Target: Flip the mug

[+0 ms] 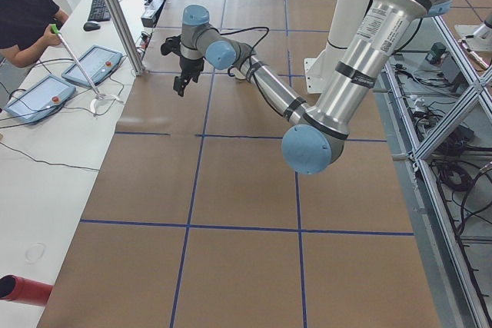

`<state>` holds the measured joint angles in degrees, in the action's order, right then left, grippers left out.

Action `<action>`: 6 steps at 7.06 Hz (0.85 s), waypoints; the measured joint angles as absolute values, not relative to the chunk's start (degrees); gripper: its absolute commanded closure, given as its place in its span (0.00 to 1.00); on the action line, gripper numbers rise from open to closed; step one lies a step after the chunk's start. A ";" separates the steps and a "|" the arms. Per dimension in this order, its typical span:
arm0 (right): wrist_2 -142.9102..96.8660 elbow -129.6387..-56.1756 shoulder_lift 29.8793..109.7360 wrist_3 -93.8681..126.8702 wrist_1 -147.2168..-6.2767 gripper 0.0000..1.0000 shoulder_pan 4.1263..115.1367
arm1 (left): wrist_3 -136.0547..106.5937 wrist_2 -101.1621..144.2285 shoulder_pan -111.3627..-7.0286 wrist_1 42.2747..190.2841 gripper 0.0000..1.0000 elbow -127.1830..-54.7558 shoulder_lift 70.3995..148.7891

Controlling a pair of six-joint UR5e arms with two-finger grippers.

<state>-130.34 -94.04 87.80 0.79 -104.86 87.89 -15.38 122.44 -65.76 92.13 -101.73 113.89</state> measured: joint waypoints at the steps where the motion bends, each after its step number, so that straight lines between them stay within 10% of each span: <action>1: -130.34 -94.04 87.80 0.79 -104.85 0.00 87.89 | -11.38 125.82 -69.91 92.62 0.00 -100.65 109.48; 6: -130.34 -94.04 87.80 0.79 -104.85 0.00 87.89 | 7.74 131.95 -87.30 92.48 0.00 -92.88 92.27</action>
<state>-130.34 -94.04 87.80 0.79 -104.85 87.89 7.74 131.95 -87.30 92.48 -92.88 92.27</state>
